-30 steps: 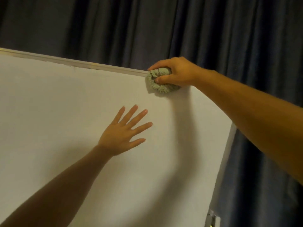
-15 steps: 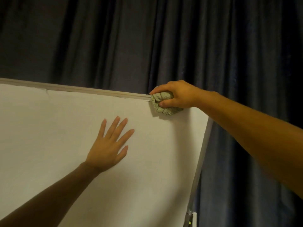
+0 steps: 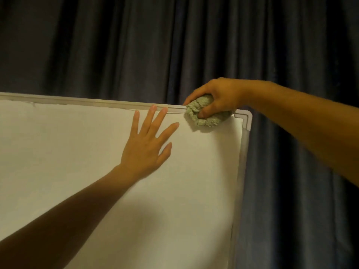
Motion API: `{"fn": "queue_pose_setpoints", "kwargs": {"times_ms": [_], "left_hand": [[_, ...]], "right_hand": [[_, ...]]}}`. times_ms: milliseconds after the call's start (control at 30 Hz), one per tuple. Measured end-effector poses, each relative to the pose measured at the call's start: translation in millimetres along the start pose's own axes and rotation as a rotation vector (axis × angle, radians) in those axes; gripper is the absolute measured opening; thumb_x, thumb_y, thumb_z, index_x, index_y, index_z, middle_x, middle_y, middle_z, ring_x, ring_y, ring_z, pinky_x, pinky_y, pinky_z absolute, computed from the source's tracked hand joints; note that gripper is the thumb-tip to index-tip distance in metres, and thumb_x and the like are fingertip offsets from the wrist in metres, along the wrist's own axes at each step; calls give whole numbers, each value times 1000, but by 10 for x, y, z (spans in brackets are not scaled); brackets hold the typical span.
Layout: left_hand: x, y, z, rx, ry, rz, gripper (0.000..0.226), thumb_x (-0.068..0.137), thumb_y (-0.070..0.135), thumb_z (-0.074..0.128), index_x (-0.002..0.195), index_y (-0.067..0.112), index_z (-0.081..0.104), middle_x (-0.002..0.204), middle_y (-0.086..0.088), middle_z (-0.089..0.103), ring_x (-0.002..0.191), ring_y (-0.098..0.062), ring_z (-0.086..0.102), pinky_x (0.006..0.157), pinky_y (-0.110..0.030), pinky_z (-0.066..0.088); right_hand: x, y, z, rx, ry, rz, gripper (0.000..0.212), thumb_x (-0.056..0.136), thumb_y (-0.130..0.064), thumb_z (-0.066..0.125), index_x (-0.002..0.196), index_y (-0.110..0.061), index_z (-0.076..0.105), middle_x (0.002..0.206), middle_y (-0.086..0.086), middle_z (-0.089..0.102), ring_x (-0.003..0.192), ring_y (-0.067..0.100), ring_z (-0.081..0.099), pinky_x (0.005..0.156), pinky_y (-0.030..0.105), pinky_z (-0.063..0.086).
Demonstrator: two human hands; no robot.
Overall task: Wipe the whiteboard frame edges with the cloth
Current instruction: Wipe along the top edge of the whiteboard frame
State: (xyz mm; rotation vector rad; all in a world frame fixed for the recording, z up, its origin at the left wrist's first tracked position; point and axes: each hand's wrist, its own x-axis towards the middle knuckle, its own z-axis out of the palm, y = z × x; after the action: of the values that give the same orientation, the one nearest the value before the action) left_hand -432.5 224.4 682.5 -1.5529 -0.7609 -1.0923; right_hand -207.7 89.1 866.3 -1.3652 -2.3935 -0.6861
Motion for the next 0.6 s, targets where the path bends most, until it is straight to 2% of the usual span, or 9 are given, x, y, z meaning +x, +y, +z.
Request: {"fn": "queue_pose_setpoints", "kwargs": {"times_ms": [33,100,167,233,333,433,533,600], "left_hand": [[23,-6,27,2,-15,-13,61,109,56,23,165,32,30,178,-13,12,165,-39,8,128,-72,10],[42,-20,54,-12,-27,-50,63,109,59,18,165,33,31,178,-10,11,165,-38,6,127,-73,9],[90,84,94,-21,-12,-84,64,109,60,16,164,31,32,178,-10,11,165,-38,6,127,-73,10],[158,298,121,-21,5,-94,64,109,59,17,164,30,31,178,-10,11,165,-38,6,127,-72,10],[275,706,176,-45,-7,-81,64,109,58,19,164,29,32,178,-11,13,165,-38,7,128,-72,10],[293,979,251,-57,-40,-100,63,109,56,20,163,28,37,177,-11,16,165,-38,9,128,-72,12],[295,1043,322,-76,-47,-143,62,108,54,26,164,27,35,177,-10,15,165,-36,7,129,-69,10],[294,1024,318,-97,-62,-143,64,107,55,27,165,26,33,178,-8,15,165,-34,6,130,-68,11]], "right_hand": [[-68,105,-46,8,-19,27,41,80,-38,81,103,-65,62,93,-37,64,85,-10,62,56,3,45],[-169,272,-65,45,-32,55,43,80,-35,81,99,-67,60,84,-49,60,81,-25,57,54,-4,41],[-259,439,6,66,20,63,42,81,-36,80,106,-64,61,88,-46,61,84,-26,56,55,-4,41],[-310,612,146,91,137,46,42,81,-41,77,115,-61,60,101,-36,62,87,-13,61,58,1,44],[-362,831,413,280,356,25,45,81,-39,79,120,-52,62,115,-26,62,93,-14,57,69,1,44],[-394,939,656,433,554,33,43,81,-37,79,120,-47,64,114,-21,64,91,-15,58,67,-4,43],[-435,1049,834,646,721,59,42,81,-34,79,120,-40,66,113,-18,66,96,-6,62,75,7,49],[-441,1022,961,747,846,68,44,79,-29,80,120,-38,66,112,-21,65,95,-13,61,76,6,50]]}}
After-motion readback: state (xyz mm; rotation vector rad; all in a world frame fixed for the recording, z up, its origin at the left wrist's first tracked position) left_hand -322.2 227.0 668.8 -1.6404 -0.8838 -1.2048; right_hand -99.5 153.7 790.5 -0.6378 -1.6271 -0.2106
